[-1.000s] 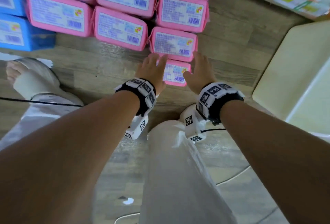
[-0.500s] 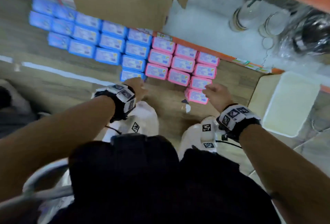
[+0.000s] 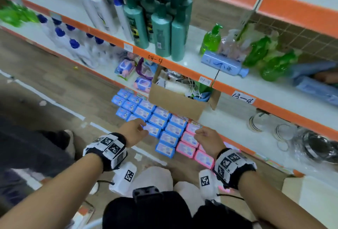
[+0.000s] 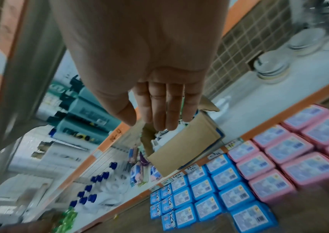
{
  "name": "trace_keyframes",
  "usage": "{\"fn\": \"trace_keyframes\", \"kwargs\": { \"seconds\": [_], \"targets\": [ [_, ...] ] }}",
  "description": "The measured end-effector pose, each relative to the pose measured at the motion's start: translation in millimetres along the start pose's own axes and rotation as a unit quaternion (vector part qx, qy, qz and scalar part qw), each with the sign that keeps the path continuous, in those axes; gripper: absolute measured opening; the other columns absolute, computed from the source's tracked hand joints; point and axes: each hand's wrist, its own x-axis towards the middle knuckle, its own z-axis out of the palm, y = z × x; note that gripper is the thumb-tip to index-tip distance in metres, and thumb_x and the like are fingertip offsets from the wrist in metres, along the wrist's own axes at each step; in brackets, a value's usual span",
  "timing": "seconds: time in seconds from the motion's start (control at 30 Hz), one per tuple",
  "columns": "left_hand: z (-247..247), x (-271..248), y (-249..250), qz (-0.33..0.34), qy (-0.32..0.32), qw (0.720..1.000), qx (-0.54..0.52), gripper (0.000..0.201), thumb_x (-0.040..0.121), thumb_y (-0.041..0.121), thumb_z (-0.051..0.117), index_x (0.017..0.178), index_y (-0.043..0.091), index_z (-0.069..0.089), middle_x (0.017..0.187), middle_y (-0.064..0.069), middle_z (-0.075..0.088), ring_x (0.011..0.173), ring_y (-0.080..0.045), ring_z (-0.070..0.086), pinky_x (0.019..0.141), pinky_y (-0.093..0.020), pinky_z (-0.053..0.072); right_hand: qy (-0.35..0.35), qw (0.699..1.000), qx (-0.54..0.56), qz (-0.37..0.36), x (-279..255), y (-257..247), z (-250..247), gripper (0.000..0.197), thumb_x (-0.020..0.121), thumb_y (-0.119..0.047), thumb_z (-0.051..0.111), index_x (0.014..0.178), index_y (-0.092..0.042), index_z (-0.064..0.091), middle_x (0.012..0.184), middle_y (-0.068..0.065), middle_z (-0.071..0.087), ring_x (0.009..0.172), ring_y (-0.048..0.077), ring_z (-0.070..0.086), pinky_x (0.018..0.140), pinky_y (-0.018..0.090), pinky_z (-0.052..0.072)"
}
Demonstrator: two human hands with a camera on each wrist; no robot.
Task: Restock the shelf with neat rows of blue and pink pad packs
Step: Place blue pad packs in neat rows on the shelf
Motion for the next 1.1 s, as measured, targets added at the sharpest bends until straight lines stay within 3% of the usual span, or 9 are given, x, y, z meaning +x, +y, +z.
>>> {"fn": "trace_keyframes", "kwargs": {
  "seconds": [0.1,0.23,0.37,0.43,0.5,0.6,0.73,0.93,1.1],
  "targets": [
    [-2.9,5.9,-9.1,-0.001,0.0,1.0,0.002,0.036,0.091,0.027,0.054,0.124,0.014,0.05,0.101,0.0,0.056,0.093,-0.021,0.058,0.077,-0.026,0.044,-0.01,0.999,-0.037,-0.008,1.3,-15.9,2.8,0.02,0.09,-0.01,0.055,0.107,0.0,0.059,0.101,0.019,0.061,0.088,0.028,0.058,0.068,0.02,0.036],
    [-0.9,25.3,-40.3,-0.015,-0.05,0.998,0.018,0.031,0.094,0.021,0.047,0.124,0.015,0.049,0.112,-0.006,0.059,0.099,-0.023,0.059,0.079,-0.027,0.045,0.026,0.998,-0.064,-0.003,12.4,-41.6,23.5,0.016,0.089,-0.008,0.054,0.1,0.002,0.061,0.086,0.012,0.059,0.08,0.026,0.054,0.059,0.019,0.041],
    [-31.3,58.5,-99.3,-0.004,-0.127,0.992,0.015,0.017,0.092,0.021,0.048,0.102,0.011,0.057,0.092,-0.007,0.057,0.08,-0.02,0.053,0.074,-0.03,0.045,0.018,0.996,-0.079,0.033,38.7,-84.3,90.2,0.012,0.089,-0.007,0.05,0.078,-0.012,0.053,0.071,0.002,0.05,0.066,0.022,0.049,0.068,0.03,0.038],
    [-69.1,78.8,-133.2,-0.016,-0.118,0.993,0.021,0.015,0.093,0.018,0.047,0.094,0.012,0.06,0.095,-0.008,0.054,0.084,-0.019,0.051,0.077,-0.03,0.045,-0.015,0.996,-0.082,0.041,53.3,-113.8,134.8,0.01,0.091,-0.009,0.049,0.09,-0.006,0.058,0.084,0.008,0.058,0.076,0.029,0.056,0.073,0.039,0.044],
    [-107.2,97.9,-167.1,-0.032,-0.091,0.995,0.022,0.022,0.094,0.018,0.044,0.101,0.007,0.062,0.107,-0.014,0.059,0.097,-0.026,0.057,0.088,-0.036,0.046,-0.039,0.996,-0.073,0.041,67.0,-143.2,173.3,0.015,0.092,-0.009,0.05,0.104,-0.002,0.057,0.083,0.002,0.057,0.08,0.027,0.057,0.073,0.033,0.047],
    [-144.5,114.2,-212.6,-0.065,-0.074,0.995,0.011,0.031,0.09,0.019,0.05,0.118,0.008,0.057,0.116,-0.013,0.062,0.105,-0.03,0.058,0.092,-0.037,0.046,-0.046,0.996,-0.054,0.049,87.3,-180.1,209.6,0.018,0.092,-0.007,0.05,0.109,0.0,0.055,0.073,-0.002,0.055,0.063,0.011,0.052,0.05,0.009,0.038],
    [-166.5,128.4,-250.1,-0.122,-0.11,0.986,0.034,0.039,0.088,0.024,0.057,0.124,0.01,0.051,0.123,-0.009,0.056,0.109,-0.025,0.054,0.084,-0.026,0.04,-0.053,0.995,-0.072,0.033,118.5,-208.6,228.8,0.022,0.091,-0.008,0.053,0.111,-0.001,0.058,0.098,0.01,0.059,0.084,0.017,0.052,0.063,0.016,0.034],
    [-200.7,167.8,-263.4,-0.187,-0.104,0.976,0.047,0.038,0.092,0.029,0.051,0.127,0.013,0.05,0.126,-0.01,0.055,0.114,-0.026,0.053,0.09,-0.025,0.039,-0.077,0.994,-0.07,0.025,194.1,-234.7,238.0,0.025,0.09,-0.012,0.056,0.112,-0.002,0.058,0.096,0.007,0.054,0.089,0.02,0.051,0.079,0.025,0.039],
    [-229.2,224.8,-261.6,-0.193,-0.13,0.969,0.086,0.041,0.091,0.025,0.051,0.13,0.018,0.045,0.125,-0.005,0.056,0.111,-0.021,0.055,0.082,-0.02,0.04,-0.124,0.987,-0.101,0.025,257.5,-253.2,259.3,0.025,0.088,-0.012,0.056,0.112,-0.003,0.057,0.089,0.004,0.055,0.085,0.018,0.051,0.077,0.025,0.039]
  ]
}}
